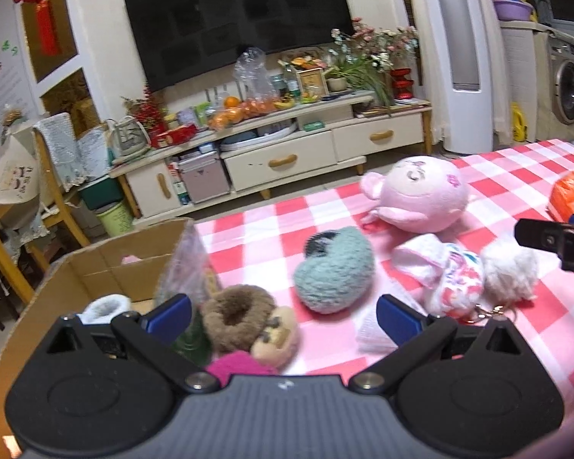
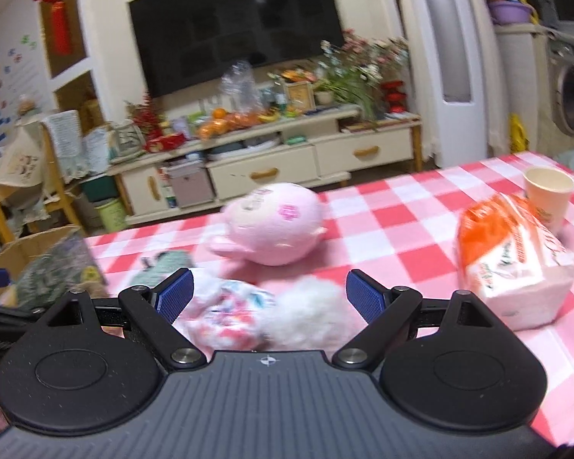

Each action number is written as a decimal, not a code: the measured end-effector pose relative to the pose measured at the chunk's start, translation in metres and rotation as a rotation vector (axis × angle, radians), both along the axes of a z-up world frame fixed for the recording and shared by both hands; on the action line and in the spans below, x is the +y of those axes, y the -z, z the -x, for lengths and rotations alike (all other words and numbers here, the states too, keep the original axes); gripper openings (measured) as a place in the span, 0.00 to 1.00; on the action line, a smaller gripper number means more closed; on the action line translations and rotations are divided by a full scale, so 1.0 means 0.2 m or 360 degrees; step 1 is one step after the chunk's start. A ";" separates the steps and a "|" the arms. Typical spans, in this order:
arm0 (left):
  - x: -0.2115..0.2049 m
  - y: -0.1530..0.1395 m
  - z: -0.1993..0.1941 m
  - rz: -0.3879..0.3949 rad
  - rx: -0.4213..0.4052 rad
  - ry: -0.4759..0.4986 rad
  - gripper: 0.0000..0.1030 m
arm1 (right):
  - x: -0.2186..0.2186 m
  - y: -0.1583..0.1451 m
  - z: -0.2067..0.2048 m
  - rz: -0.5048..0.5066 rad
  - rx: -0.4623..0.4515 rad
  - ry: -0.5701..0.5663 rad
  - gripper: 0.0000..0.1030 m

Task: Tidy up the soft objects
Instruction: 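Move both open tools back toward the shuttlecock and white pompom on the table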

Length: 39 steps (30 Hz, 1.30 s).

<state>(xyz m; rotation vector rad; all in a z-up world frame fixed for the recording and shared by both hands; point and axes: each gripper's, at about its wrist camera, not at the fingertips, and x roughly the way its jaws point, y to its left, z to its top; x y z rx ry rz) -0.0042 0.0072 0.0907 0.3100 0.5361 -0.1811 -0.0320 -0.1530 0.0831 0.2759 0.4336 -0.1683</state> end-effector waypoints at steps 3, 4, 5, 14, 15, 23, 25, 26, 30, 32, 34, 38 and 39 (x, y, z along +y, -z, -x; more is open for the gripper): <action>-0.04 0.02 0.00 0.0024 0.0043 0.0035 0.99 | -0.05 0.04 -0.02 0.0001 0.0050 0.0060 1.00; -0.06 0.04 0.00 0.0034 0.0063 0.0043 0.99 | -0.06 0.05 -0.02 -0.0002 0.0066 0.0071 1.00; -0.07 0.05 0.00 0.0043 0.0083 0.0051 0.99 | -0.08 0.06 -0.02 -0.0009 0.0080 0.0079 1.00; -0.15 0.15 -0.06 0.0179 0.0281 0.0009 0.99 | -0.10 0.15 -0.12 -0.0055 0.0195 0.0020 1.00; -0.16 0.16 -0.07 0.0196 0.0298 -0.0003 0.99 | -0.10 0.16 -0.13 -0.0058 0.0207 0.0008 1.00; -0.23 0.22 -0.14 0.0250 0.0356 -0.0052 0.98 | -0.16 0.20 -0.20 -0.0099 0.0300 -0.0058 1.00; -0.24 0.24 -0.17 0.0261 0.0368 -0.0069 0.98 | -0.16 0.20 -0.20 -0.0097 0.0310 -0.0074 1.00; -0.24 0.25 -0.17 0.0268 0.0371 -0.0080 0.98 | -0.16 0.21 -0.21 -0.0097 0.0315 -0.0081 1.00; -0.24 0.27 -0.21 0.0297 0.0381 -0.0128 0.97 | -0.20 0.22 -0.23 -0.0120 0.0332 -0.0076 1.00; -0.23 0.29 -0.23 0.0302 0.0389 -0.0144 0.97 | -0.21 0.22 -0.23 -0.0141 0.0333 -0.0084 1.00; -0.23 0.30 -0.25 0.0298 0.0399 -0.0169 0.95 | -0.22 0.23 -0.24 -0.0142 0.0339 -0.0089 1.00; -0.23 0.33 -0.27 0.0308 0.0412 -0.0196 0.88 | -0.23 0.23 -0.25 -0.0156 0.0337 -0.0103 1.00; -0.23 0.33 -0.28 0.0299 0.0417 -0.0197 0.86 | -0.23 0.24 -0.25 -0.0158 0.0339 -0.0107 1.00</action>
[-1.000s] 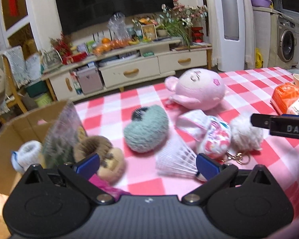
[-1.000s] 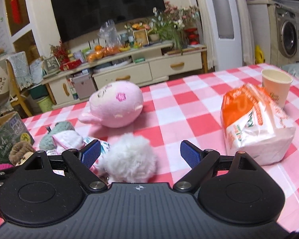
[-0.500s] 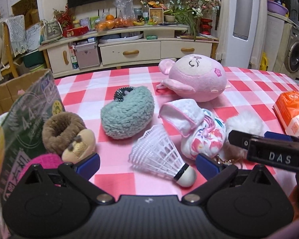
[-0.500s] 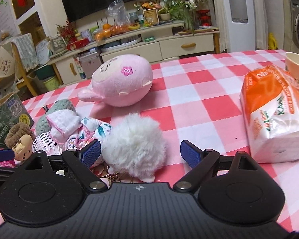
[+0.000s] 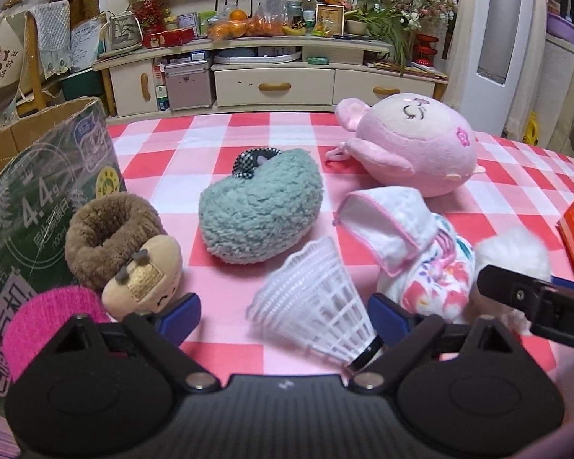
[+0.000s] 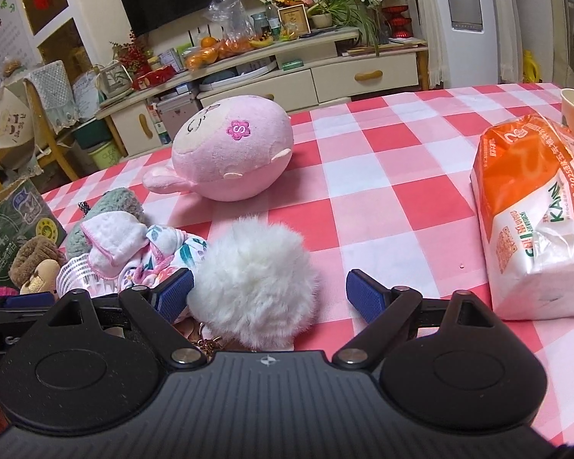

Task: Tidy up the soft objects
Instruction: 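Move both open tools back toward the shuttlecock and white pompom on the table, then grasp the white shuttlecock with the left tool while the right tool grasps the white fluffy pompom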

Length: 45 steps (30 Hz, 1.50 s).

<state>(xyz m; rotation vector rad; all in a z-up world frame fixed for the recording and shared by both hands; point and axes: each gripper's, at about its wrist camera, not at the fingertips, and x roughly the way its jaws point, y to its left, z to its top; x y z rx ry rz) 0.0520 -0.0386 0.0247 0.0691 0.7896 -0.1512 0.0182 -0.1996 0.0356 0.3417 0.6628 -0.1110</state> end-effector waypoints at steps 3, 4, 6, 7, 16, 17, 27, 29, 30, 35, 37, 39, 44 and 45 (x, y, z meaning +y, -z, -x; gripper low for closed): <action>0.00 0.02 -0.02 0.0012 0.0028 -0.0002 0.76 | 0.00 0.01 -0.01 -0.0003 0.0005 -0.0031 1.00; 0.00 0.02 -0.03 0.0007 0.0032 -0.0005 0.71 | 0.01 0.01 -0.01 0.0008 -0.0002 -0.0034 1.00; 0.01 0.03 -0.03 -0.0001 0.0031 -0.0009 0.66 | 0.01 0.00 -0.01 0.0032 -0.0015 -0.0043 1.00; 0.02 0.03 -0.04 -0.0007 0.0023 -0.0009 0.62 | 0.01 0.00 -0.01 0.0036 -0.0020 -0.0046 1.00; 0.06 0.01 -0.03 0.0004 0.0004 -0.0008 0.42 | 0.00 0.01 -0.03 -0.0010 -0.0021 -0.0057 0.87; 0.07 0.01 -0.02 0.0008 0.0005 -0.0008 0.41 | 0.00 0.01 -0.03 -0.0008 -0.0014 -0.0060 0.80; 0.11 -0.01 0.02 0.0107 0.0041 0.0001 0.28 | 0.03 0.02 -0.04 0.0064 -0.0020 -0.0063 0.61; 0.13 -0.02 0.03 0.0121 0.0043 0.0002 0.26 | 0.02 0.01 -0.03 0.0070 -0.0044 -0.0056 0.60; 0.13 -0.03 0.04 0.0127 0.0041 0.0003 0.25 | 0.02 0.00 -0.03 0.0071 -0.0055 -0.0050 0.60; 0.17 -0.06 0.07 0.0164 0.0036 0.0019 0.18 | 0.00 -0.02 0.00 0.0064 -0.0104 -0.0036 0.59; 0.18 -0.07 0.08 0.0185 0.0033 0.0025 0.17 | 0.00 -0.03 0.00 0.0068 -0.0124 -0.0038 0.59; 0.19 -0.09 0.09 0.0200 0.0028 0.0038 0.17 | 0.01 -0.04 0.01 0.0074 -0.0150 -0.0041 0.59; 0.20 -0.10 0.12 0.0244 0.0032 0.0103 0.17 | 0.03 -0.06 0.02 0.0098 -0.0182 -0.0062 0.59; 0.20 -0.09 0.13 0.0255 0.0044 0.0129 0.17 | 0.04 -0.05 0.02 0.0102 -0.0185 -0.0067 0.59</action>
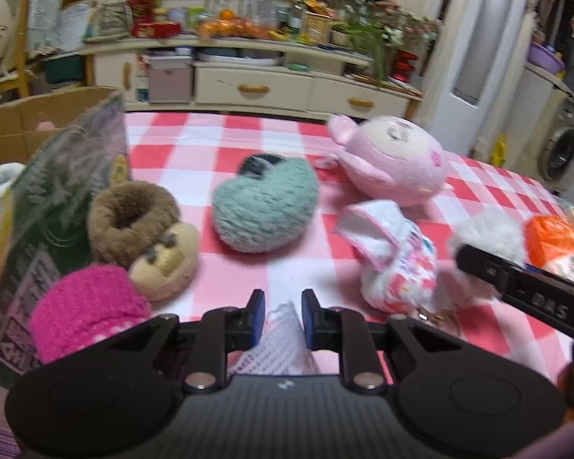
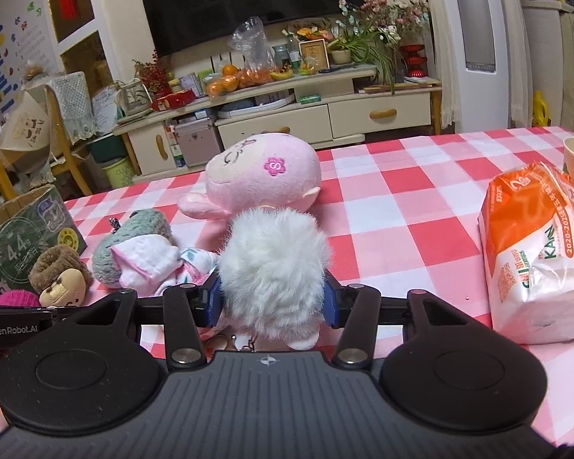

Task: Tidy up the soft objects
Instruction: 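Grasp the white shuttlecock with the left tool while the right tool grasps the white fluffy pompom, then carry the shuttlecock and pompom into the cardboard box and open both tools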

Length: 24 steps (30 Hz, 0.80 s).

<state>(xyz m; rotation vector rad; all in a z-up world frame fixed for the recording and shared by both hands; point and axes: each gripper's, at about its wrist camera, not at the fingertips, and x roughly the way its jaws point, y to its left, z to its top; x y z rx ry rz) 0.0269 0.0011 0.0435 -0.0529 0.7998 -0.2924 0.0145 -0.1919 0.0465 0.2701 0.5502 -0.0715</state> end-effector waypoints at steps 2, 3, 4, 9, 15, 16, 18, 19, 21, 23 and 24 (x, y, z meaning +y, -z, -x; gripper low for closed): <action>-0.02 0.00 0.02 0.0010 -0.0012 0.0059 0.18 | 0.00 0.00 0.00 0.0007 -0.0004 -0.0007 0.59; -0.03 0.00 0.02 0.0010 -0.0014 0.0092 0.18 | 0.00 0.00 -0.01 0.0013 -0.0004 -0.0008 0.59; -0.05 0.01 0.03 0.0011 -0.0011 0.0125 0.20 | 0.00 0.00 0.00 0.0017 -0.0006 -0.0008 0.59; -0.06 -0.01 0.07 -0.0021 -0.0045 0.0149 0.54 | -0.03 0.00 0.02 0.0031 -0.0016 0.0014 0.59; -0.01 -0.04 0.18 -0.0062 -0.0151 -0.0031 0.86 | -0.06 -0.01 0.04 0.0021 -0.0030 0.0018 0.59; 0.00 -0.03 0.19 -0.0046 -0.0140 -0.0052 0.86 | -0.05 -0.01 0.05 0.0021 -0.0034 0.0014 0.59; 0.00 -0.01 0.22 -0.0031 -0.0116 -0.0085 0.86 | -0.05 -0.01 0.06 0.0021 -0.0039 0.0004 0.59; 0.00 0.00 0.23 -0.0028 -0.0108 -0.0090 0.86 | -0.05 -0.01 0.06 0.0021 -0.0041 0.0002 0.59; -0.02 0.02 0.24 -0.0033 -0.0085 -0.0087 0.86 | -0.05 -0.01 0.07 0.0015 -0.0042 0.0002 0.59; -0.03 0.05 0.24 -0.0019 -0.0044 -0.0101 0.83 | -0.05 -0.02 0.08 0.0007 -0.0040 -0.0001 0.59; -0.03 0.06 0.23 -0.0014 -0.0030 -0.0101 0.83 | -0.05 -0.02 0.08 0.0005 -0.0039 -0.0004 0.59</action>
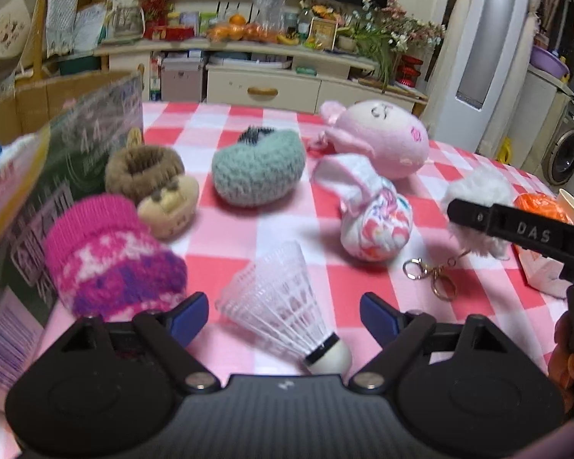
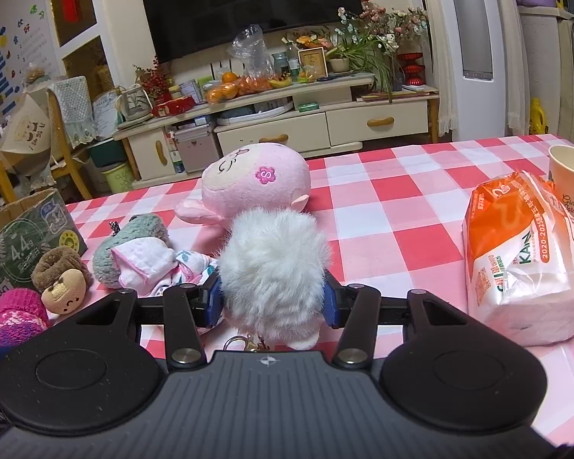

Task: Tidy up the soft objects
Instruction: 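Carry the shuttlecock and pompom into the cardboard box and open both tools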

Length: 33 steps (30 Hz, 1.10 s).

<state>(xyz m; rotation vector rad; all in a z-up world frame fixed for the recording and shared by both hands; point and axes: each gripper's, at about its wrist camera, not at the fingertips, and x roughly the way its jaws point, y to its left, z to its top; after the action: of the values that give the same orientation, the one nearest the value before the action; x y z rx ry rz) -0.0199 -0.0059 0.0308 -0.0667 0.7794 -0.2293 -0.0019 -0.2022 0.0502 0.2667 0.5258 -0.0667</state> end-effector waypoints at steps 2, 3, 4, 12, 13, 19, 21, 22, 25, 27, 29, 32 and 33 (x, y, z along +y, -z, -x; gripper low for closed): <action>-0.01 0.01 -0.01 -0.0010 -0.0003 0.0008 0.81 | 0.00 0.00 0.00 0.0005 -0.0002 -0.0004 0.59; -0.02 0.01 -0.02 -0.0013 -0.0010 0.0003 0.80 | 0.01 0.00 0.00 0.0006 -0.0002 -0.0005 0.59; -0.02 0.01 -0.03 -0.0012 -0.0011 0.0005 0.79 | 0.00 0.00 0.00 0.0005 -0.0001 -0.0005 0.59; -0.06 0.06 -0.06 -0.0109 -0.0019 0.0066 0.57 | 0.01 -0.01 0.01 -0.0004 -0.0001 -0.0039 0.59; -0.07 0.06 -0.06 -0.0117 -0.0026 0.0074 0.56 | 0.01 -0.01 0.01 -0.0004 -0.0003 -0.0048 0.59; -0.05 0.02 -0.04 -0.0075 -0.0040 0.0119 0.43 | 0.04 -0.04 0.03 0.0001 -0.0024 -0.0078 0.59; -0.05 0.02 -0.04 -0.0062 -0.0042 0.0129 0.40 | 0.04 -0.05 0.03 -0.0012 -0.0036 -0.0080 0.59; -0.04 0.02 -0.04 -0.0058 -0.0042 0.0133 0.39 | 0.04 -0.06 0.03 -0.0016 -0.0042 -0.0079 0.60; -0.02 0.01 -0.03 -0.0028 -0.0033 0.0123 0.38 | 0.05 -0.06 0.04 -0.0011 -0.0052 -0.0081 0.60; -0.01 0.00 -0.03 0.0008 -0.0039 0.0138 0.38 | 0.06 -0.06 0.04 -0.0001 -0.0049 -0.0085 0.60; 0.00 -0.02 -0.02 0.0030 -0.0052 0.0149 0.38 | 0.07 -0.05 0.04 0.0010 -0.0050 -0.0092 0.60; 0.02 -0.05 -0.01 0.0061 -0.0068 0.0156 0.37 | 0.07 -0.06 0.05 0.0016 -0.0060 -0.0091 0.59; 0.02 -0.06 -0.01 0.0073 -0.0072 0.0157 0.37 | 0.07 -0.07 0.05 0.0016 -0.0063 -0.0093 0.59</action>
<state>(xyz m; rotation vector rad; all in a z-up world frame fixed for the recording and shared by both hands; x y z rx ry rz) -0.0177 -0.0012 0.0423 -0.0661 0.7331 -0.3415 -0.0125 -0.1874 0.0639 0.2424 0.4933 -0.0075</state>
